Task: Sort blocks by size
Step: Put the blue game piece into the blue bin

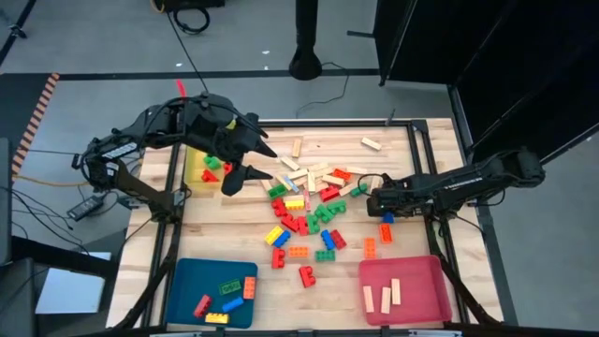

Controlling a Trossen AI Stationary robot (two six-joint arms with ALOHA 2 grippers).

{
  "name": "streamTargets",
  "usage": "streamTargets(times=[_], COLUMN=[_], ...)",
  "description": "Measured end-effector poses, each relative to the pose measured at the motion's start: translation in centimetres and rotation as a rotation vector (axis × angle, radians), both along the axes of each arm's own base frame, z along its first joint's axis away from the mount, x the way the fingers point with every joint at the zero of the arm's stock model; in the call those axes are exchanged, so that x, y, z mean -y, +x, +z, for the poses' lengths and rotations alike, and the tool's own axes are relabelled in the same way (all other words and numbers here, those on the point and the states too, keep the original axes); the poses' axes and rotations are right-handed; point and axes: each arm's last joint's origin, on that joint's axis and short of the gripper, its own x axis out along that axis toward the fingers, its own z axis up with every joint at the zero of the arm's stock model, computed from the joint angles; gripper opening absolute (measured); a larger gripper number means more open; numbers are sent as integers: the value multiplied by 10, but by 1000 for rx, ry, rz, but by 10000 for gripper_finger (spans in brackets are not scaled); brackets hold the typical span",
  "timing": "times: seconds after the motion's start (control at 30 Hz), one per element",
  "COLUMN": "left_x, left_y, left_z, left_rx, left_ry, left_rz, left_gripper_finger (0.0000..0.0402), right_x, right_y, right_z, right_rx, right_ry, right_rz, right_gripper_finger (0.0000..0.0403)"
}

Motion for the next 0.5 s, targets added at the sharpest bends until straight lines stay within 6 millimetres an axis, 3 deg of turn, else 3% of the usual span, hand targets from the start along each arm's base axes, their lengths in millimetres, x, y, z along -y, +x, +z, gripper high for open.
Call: streamTargets(times=[0.13, 0.3, 0.5], left_x=[0, -1, -1], left_y=[0, 0, -17], left_z=[0, 0, 10], left_rx=[0, -6, 16], left_ry=[1, 15, 50], left_rz=[2, 28, 82], left_gripper_finger=[269, 268, 268], right_x=[0, 0, 0], right_y=[3, 6, 11], right_z=[-2, -1, -1], right_rx=[-44, -94, -124], right_ry=[2, -4, -3], right_rz=[24, 81, 146], right_gripper_finger=[260, 158, 155])
